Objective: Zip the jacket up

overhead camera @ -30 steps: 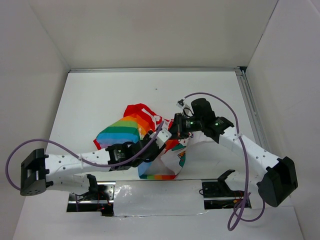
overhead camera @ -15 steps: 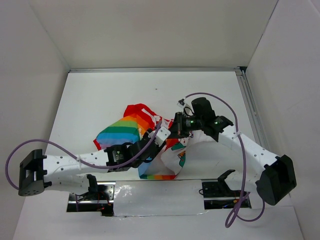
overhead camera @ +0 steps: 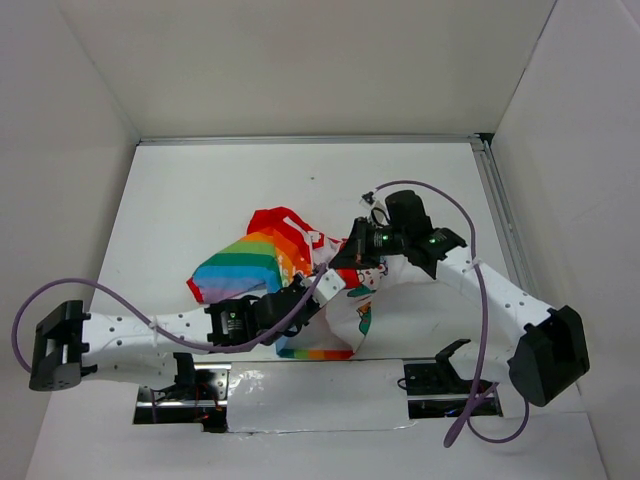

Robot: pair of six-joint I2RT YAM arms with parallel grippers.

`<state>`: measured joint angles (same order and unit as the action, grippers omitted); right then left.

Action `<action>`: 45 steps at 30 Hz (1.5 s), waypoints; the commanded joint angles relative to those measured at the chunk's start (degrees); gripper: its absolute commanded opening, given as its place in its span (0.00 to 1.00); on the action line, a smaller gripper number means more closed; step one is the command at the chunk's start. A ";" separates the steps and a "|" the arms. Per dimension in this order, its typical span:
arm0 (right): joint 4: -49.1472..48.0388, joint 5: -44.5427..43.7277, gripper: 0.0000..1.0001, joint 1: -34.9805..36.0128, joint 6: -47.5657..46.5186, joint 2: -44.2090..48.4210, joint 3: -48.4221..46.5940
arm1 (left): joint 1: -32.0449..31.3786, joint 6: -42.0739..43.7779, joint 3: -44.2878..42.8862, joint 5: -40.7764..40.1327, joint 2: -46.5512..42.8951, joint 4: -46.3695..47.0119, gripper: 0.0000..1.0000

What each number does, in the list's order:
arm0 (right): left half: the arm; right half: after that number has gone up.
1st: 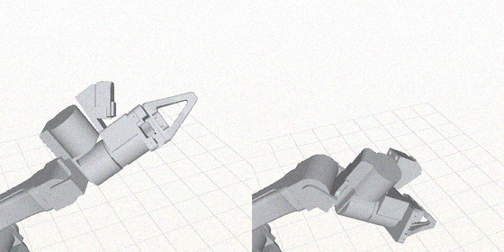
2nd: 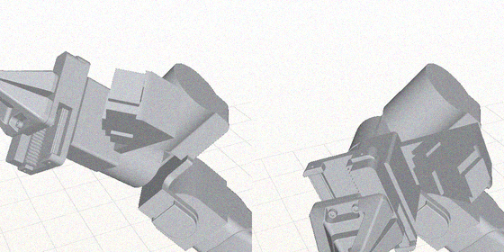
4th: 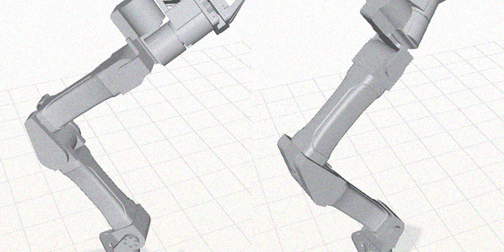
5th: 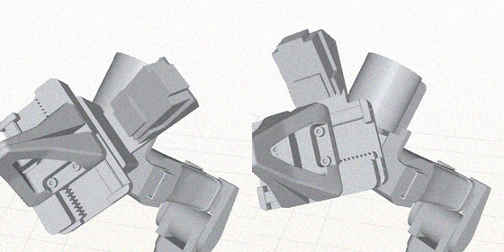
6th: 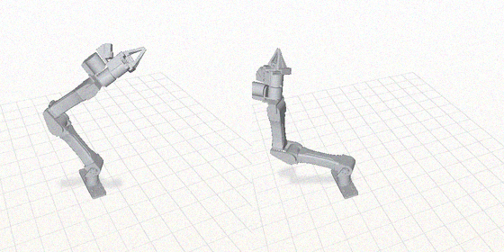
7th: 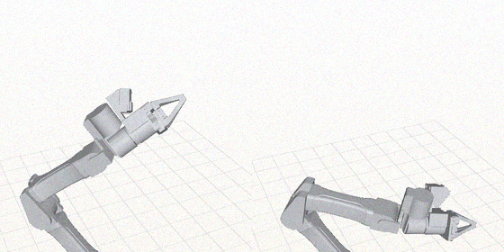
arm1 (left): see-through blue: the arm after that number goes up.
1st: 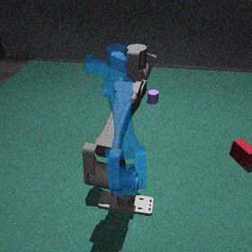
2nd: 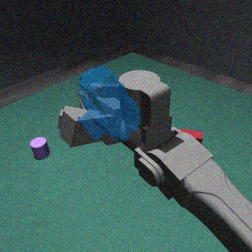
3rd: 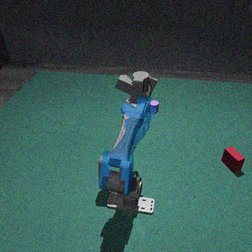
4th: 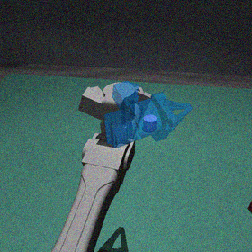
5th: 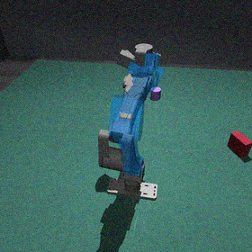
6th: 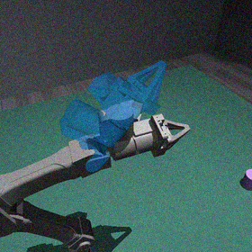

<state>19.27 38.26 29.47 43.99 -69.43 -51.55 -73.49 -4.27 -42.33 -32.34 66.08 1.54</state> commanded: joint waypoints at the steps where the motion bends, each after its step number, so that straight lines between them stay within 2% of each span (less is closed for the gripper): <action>1: -2.04 -5.82 0.00 -1.70 -2.06 -0.53 -2.68 | -1.83 1.47 -0.04 -1.49 -2.89 5.67 0.00; 5: -1.51 -13.29 0.00 -1.09 -7.68 -0.62 -0.75 | -2.27 1.19 0.84 -2.56 -5.35 5.48 0.00; 6: -2.21 -12.17 0.00 -0.74 -9.34 -0.36 -0.14 | -2.27 1.54 1.10 -2.29 -5.79 6.71 0.00; 9: -2.66 -19.59 0.00 3.65 -14.44 1.49 1.45 | -2.18 3.13 1.11 -0.54 -7.46 8.65 0.00; 11: -2.48 -19.99 0.00 4.97 -18.31 1.05 2.06 | -2.27 6.18 1.02 1.65 -9.04 9.79 0.00; 14: -4.67 -22.95 0.00 6.73 -18.07 -0.35 3.82 | -2.18 10.07 1.19 5.26 -11.24 14.10 0.00; 20: -9.08 -26.75 0.00 7.53 -18.15 0.34 5.33 | -2.18 14.46 -0.30 5.71 -13.52 16.65 0.00; 22: -9.42 -25.88 0.00 7.61 -17.97 1.83 5.32 | -2.18 13.68 -0.48 5.88 -13.26 15.00 0.00; 26: -10.83 -25.52 0.00 7.62 -15.78 10.79 6.90 | -2.18 8.50 0.75 2.55 -11.60 11.82 0.00; 27: -10.31 -25.26 0.05 7.44 -15.51 12.02 7.08 | -2.18 8.23 1.45 1.50 -11.51 12.08 0.00; 29: -8.99 -25.26 0.20 7.00 -14.02 15.28 7.34 | -2.09 6.83 2.60 1.05 -11.50 12.79 0.00; 30: -8.55 -24.56 0.35 6.39 -13.84 16.16 7.60 | -2.18 6.47 2.86 0.27 -11.59 12.87 0.00; 35: -10.91 -12.09 0.54 4.54 -15.07 21.26 11.12 | -2.09 5.42 5.58 -0.18 -14.05 16.56 0.00; 40: -16.71 -2.07 0.57 3.57 -16.11 23.64 14.89 | -2.00 4.80 8.05 3.06 -16.86 18.58 0.00; 45: -17.86 0.66 0.56 4.97 -20.68 21.36 15.77 | -2.00 4.80 8.23 3.95 -15.64 18.67 0.00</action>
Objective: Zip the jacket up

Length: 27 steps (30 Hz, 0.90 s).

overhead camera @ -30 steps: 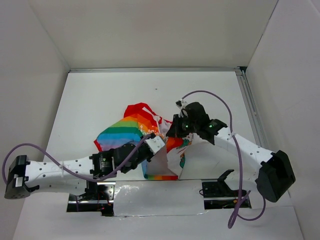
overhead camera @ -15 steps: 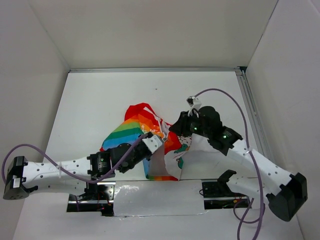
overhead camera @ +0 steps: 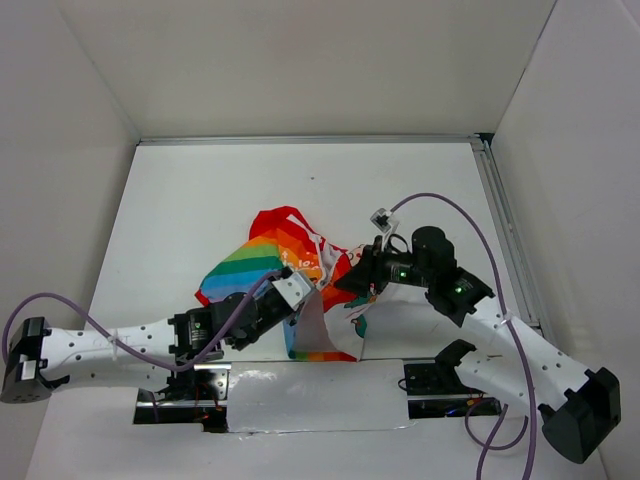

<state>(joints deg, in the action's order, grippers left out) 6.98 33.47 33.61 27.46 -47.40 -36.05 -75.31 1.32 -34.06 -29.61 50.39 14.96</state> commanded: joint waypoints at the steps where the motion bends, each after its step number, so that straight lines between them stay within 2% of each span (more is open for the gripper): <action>1: -6.01 5.55 0.58 2.15 -4.52 -1.11 0.37 | -0.19 -0.80 -0.04 1.13 0.49 5.43 0.00; 9: -6.46 2.31 0.65 7.17 -9.45 -3.23 -0.25 | -0.10 -3.17 -0.83 0.34 3.31 5.17 0.00; 14: -6.63 -2.88 0.65 8.49 -10.14 -2.79 -0.60 | 0.07 -3.08 0.14 3.67 1.56 5.34 0.00; 15: -6.54 -2.97 0.62 8.67 -10.24 -2.96 -0.77 | -0.10 -2.99 0.14 4.03 1.38 5.08 0.00; 21: -6.63 1.33 0.54 9.11 -11.73 -5.51 -2.71 | -0.02 -2.73 -0.04 3.51 1.73 4.64 0.00; 27: -9.70 5.89 0.55 9.37 -11.91 -3.59 -2.09 | -0.01 -2.90 -0.21 1.31 3.04 4.55 0.00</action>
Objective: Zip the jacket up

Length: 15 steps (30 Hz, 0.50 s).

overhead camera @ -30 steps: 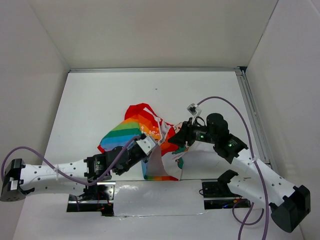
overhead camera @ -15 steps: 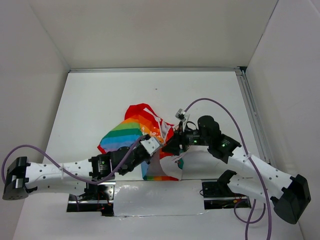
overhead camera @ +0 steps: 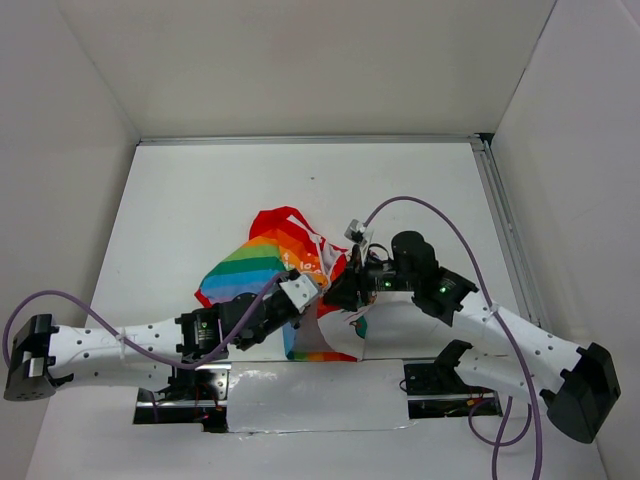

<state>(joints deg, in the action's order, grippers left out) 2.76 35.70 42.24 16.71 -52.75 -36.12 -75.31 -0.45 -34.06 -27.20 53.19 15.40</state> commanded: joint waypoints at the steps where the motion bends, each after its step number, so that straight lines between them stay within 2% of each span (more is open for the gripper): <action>1: -5.75 4.02 0.55 0.74 -1.07 2.04 -1.85 | -0.01 -1.39 -0.21 -1.45 0.51 4.03 0.00; 5: -6.54 7.18 0.54 0.74 -1.24 2.04 -2.03 | 0.07 -2.19 -0.21 -1.80 0.69 3.41 0.00; 8: -5.67 7.71 0.48 0.83 -1.42 1.16 -2.82 | -0.01 -2.19 -0.30 -1.89 0.51 3.59 0.00; 10: -5.75 7.80 0.39 0.83 -1.24 0.81 -3.08 | 0.07 -2.01 -0.21 -1.98 0.25 3.94 0.00; 15: -4.18 7.19 0.30 0.83 -1.68 0.37 -3.61 | 0.07 -1.40 0.05 -2.24 -0.28 4.38 0.00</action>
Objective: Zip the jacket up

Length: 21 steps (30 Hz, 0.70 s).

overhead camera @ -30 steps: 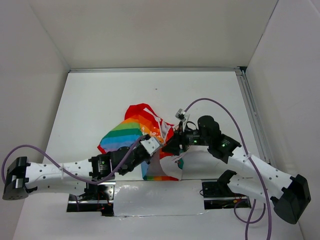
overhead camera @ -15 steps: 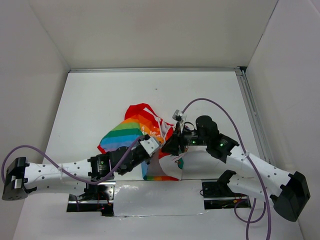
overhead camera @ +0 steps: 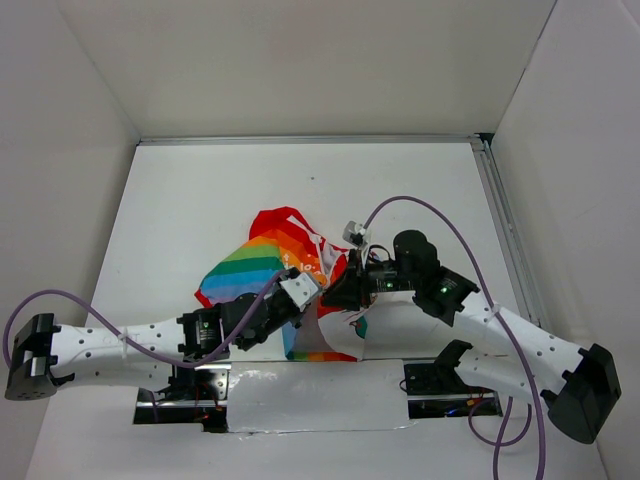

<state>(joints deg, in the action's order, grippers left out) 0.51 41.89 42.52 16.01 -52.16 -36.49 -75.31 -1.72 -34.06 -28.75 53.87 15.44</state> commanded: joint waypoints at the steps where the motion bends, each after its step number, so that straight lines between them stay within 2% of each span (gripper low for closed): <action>1: -1.05 0.91 0.30 0.63 -1.24 -0.31 -3.32 | -0.01 -0.22 0.14 -0.69 -1.13 4.51 0.00; 3: -0.87 0.56 0.31 0.63 -1.51 -0.40 -3.50 | -0.01 -0.04 0.23 -0.60 -1.48 4.51 0.00; 5: -0.87 -0.83 0.22 0.72 -1.34 -0.22 -3.33 | -0.01 -0.13 0.49 -0.78 -1.66 4.68 0.00; 6: -0.87 -1.37 0.17 0.81 -1.51 -0.31 -3.67 | 0.07 -0.30 0.40 -0.87 -1.83 4.42 0.00; 7: 1.40 -1.98 0.00 1.07 -1.68 -0.40 -3.94 | 0.07 -0.31 0.23 -1.04 -1.84 4.16 0.00; 10: 4.66 -9.00 0.00 1.77 -2.12 -0.57 -4.82 | -0.01 -0.57 -0.30 -0.34 -1.92 3.19 0.00; 14: 8.53 -28.64 0.00 2.04 -0.98 -0.92 -5.70 | 0.07 -1.10 -1.09 0.45 -2.27 1.17 0.00; 17: 11.34 -37.81 0.00 2.12 -3.08 -1.19 -6.40 | -0.01 -1.54 -1.53 0.02 -2.27 -0.23 0.00; 21: 13.20 -43.73 0.00 2.91 -4.84 0.13 -6.58 | 0.07 -2.59 -1.62 0.10 -2.36 -2.34 0.00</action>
<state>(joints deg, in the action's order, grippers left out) 8.80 15.59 46.61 15.22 -52.60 -41.67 -74.50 -2.13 -33.87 -29.89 53.06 11.11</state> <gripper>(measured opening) 0.302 0.036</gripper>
